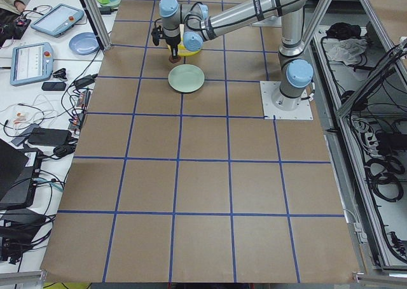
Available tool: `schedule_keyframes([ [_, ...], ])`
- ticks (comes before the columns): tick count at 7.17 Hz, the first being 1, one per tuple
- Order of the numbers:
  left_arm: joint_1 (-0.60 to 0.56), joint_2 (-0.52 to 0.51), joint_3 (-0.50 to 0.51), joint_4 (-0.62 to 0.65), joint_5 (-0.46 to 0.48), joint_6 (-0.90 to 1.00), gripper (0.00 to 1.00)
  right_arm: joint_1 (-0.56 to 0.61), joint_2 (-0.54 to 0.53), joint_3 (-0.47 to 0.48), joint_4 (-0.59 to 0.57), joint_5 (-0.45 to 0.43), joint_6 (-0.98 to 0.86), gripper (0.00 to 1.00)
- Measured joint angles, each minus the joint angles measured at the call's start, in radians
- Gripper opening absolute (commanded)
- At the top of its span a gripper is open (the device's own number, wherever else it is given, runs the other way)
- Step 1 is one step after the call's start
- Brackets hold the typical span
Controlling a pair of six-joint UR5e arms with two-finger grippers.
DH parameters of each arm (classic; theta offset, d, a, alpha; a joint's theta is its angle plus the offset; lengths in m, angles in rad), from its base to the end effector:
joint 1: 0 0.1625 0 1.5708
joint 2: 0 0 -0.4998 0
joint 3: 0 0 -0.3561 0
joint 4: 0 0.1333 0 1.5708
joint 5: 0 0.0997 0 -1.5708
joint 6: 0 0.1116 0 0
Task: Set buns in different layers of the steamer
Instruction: 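Carry brown bun over steamer with left gripper while right arm rises, then lower the brown bun into the top steamer tier and open the left gripper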
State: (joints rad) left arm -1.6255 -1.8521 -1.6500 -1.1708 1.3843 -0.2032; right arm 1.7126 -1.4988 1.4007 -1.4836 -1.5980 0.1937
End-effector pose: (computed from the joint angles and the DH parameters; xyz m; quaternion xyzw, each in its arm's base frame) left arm -0.1853 -0.5666 0.4114 0.0720 -0.9929 0.0075 0.0948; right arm 0.1984 -0.4679 0.5854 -0.0260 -0.9996 0.0076 0.0125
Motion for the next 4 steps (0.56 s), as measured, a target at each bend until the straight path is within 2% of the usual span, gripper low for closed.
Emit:
schedule_keyframes([
  [1,-0.069,0.011,0.034,-0.015,0.011,-0.105,0.0,-0.027,-0.004,-0.002,-0.007,0.012,-0.05,1.0],
  [3,-0.191,-0.01,0.072,-0.02,0.034,-0.294,0.0,-0.088,-0.01,0.003,-0.039,0.026,-0.144,1.0],
  [4,-0.217,-0.033,0.073,-0.016,0.034,-0.345,0.01,-0.096,-0.013,0.006,-0.042,0.027,-0.156,1.0],
])
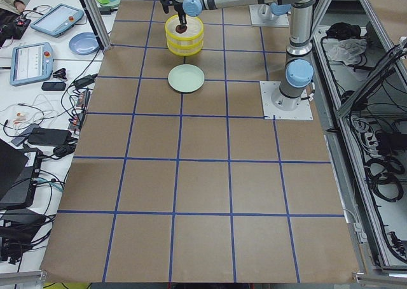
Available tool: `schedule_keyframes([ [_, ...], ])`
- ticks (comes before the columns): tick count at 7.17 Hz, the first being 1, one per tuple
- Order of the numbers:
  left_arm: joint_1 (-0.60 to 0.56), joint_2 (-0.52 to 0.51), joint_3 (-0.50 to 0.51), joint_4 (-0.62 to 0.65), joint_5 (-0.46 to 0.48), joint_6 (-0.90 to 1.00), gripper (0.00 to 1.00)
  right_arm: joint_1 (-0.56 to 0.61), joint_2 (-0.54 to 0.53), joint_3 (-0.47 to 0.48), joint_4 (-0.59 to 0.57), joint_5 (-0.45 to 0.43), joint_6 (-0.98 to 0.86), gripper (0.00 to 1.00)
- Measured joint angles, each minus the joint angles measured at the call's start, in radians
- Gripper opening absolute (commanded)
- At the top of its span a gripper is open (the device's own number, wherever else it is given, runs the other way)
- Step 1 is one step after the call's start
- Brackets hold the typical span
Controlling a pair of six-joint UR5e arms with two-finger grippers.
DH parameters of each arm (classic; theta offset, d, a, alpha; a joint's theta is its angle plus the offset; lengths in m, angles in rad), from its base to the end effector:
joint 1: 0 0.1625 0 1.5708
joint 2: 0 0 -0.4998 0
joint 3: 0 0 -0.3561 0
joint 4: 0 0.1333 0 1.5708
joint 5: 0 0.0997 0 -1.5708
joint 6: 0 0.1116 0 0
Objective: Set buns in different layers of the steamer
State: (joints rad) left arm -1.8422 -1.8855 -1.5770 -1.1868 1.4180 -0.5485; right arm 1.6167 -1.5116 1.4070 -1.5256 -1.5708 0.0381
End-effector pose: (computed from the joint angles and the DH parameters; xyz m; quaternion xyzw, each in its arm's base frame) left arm -0.3054 -0.5369 0.4216 0.1353 -0.9874 -0.0016 0.0825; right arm 0.1556 -0.4832 0.5931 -0.0039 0.9996 -0.0297 0.0012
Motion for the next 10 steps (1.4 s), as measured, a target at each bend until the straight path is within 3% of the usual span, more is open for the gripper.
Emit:
schedule_keyframes([
  [1,-0.018,-0.027,-0.006,0.002,-0.003,-0.047,0.28,-0.002,-0.003,0.005,0.0,0.0,-0.005,1.0],
  [2,-0.039,-0.048,-0.017,0.006,-0.005,-0.08,0.81,-0.002,-0.007,0.016,-0.001,-0.001,-0.011,1.0],
  [4,-0.061,-0.065,-0.029,0.009,-0.006,-0.097,0.97,-0.003,-0.022,0.045,-0.008,-0.007,-0.015,1.0],
  [5,-0.062,-0.067,-0.028,0.011,-0.005,-0.096,1.0,-0.003,-0.025,0.051,-0.011,-0.009,-0.016,1.0],
  [8,-0.026,-0.017,-0.004,-0.012,0.004,-0.018,0.99,-0.003,-0.027,0.055,-0.013,-0.011,-0.017,1.0],
  [10,0.094,0.061,0.025,-0.142,0.012,0.184,0.98,-0.004,-0.028,0.055,-0.013,-0.011,-0.017,1.0],
])
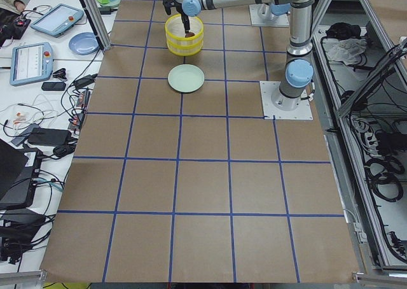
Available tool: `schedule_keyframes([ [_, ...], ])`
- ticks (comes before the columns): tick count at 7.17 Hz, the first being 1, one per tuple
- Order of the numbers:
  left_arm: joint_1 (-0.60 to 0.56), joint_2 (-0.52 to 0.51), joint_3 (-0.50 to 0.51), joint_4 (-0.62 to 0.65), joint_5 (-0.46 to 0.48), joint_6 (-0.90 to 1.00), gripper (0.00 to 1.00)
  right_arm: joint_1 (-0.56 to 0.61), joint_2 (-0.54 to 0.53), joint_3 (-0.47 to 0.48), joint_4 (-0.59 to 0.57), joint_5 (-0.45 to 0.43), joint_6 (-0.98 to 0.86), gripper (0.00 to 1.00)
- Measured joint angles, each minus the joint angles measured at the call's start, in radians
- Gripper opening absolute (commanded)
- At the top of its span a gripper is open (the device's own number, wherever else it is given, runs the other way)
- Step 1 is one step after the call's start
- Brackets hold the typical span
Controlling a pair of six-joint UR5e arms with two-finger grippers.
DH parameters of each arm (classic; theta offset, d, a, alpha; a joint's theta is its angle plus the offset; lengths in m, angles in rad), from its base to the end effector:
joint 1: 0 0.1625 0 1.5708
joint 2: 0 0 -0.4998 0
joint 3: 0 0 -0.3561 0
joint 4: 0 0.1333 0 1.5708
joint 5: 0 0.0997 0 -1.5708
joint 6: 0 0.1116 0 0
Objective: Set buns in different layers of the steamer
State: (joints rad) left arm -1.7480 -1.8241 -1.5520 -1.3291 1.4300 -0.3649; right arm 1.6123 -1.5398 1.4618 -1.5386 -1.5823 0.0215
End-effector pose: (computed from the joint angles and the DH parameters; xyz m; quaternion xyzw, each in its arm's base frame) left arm -0.2475 -0.5369 0.4538 0.0932 -0.9932 -0.0154 0.0687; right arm 0.1516 -0.4693 0.5829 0.0099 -0.9997 0.0231 0.0050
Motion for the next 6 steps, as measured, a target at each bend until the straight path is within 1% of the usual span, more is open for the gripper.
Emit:
schedule_keyframes([
  [1,0.088,0.04,0.009,-0.083,0.016,0.127,1.0,0.0,0.0,0.0,0.0,0.0,0.0,1.0],
  [2,0.159,0.088,0.016,-0.15,0.06,0.227,1.0,0.0,0.0,0.0,0.0,-0.001,0.0,1.0],
  [3,0.195,0.142,0.026,-0.19,0.118,0.273,1.0,0.0,0.0,0.0,0.0,-0.001,0.0,1.0],
  [4,0.208,0.186,0.034,-0.209,0.155,0.29,1.0,0.0,0.0,0.0,0.001,0.0,0.0,1.0],
  [6,0.207,0.233,0.038,-0.222,0.146,0.293,1.0,0.0,-0.001,0.0,0.001,0.0,0.0,1.0],
])
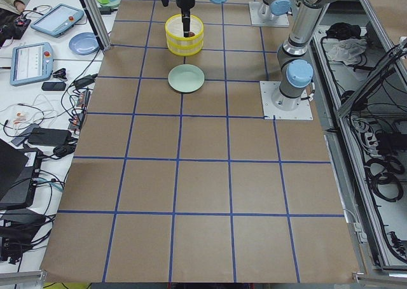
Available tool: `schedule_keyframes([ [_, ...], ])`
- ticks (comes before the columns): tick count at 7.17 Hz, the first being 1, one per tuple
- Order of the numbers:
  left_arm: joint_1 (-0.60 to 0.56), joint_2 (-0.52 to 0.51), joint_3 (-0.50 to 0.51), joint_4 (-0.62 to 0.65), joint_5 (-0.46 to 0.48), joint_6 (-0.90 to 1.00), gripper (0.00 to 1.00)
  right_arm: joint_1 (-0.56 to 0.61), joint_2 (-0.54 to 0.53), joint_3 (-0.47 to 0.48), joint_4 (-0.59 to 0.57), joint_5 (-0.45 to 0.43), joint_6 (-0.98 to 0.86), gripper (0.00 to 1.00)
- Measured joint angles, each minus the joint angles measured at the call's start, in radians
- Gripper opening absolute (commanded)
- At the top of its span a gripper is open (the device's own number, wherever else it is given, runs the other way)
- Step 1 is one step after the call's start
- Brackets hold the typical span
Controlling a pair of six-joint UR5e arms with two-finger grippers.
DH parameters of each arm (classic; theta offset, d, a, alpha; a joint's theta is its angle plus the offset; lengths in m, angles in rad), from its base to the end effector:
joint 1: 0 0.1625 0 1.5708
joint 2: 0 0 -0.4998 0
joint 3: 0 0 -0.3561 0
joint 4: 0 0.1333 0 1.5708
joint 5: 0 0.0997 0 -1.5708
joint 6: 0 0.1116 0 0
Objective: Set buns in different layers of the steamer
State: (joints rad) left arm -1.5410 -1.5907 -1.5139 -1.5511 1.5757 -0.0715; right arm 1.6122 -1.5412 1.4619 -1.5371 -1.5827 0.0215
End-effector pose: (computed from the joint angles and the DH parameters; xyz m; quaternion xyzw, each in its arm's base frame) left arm -0.1186 -0.4754 0.5696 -0.0507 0.9983 -0.0284 0.0019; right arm 0.1515 -0.4686 0.5834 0.0098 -0.9997 0.0230 0.0052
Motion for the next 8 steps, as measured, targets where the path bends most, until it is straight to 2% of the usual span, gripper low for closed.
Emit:
schedule_keyframes([
  [3,-0.017,0.019,0.0,-0.011,-0.038,-0.002,1.0,0.0,0.0,0.0,0.0,0.0,0.0,1.0],
  [8,-0.021,0.014,-0.002,-0.009,-0.045,-0.002,1.0,0.0,0.0,0.0,0.0,0.0,0.0,1.0],
])
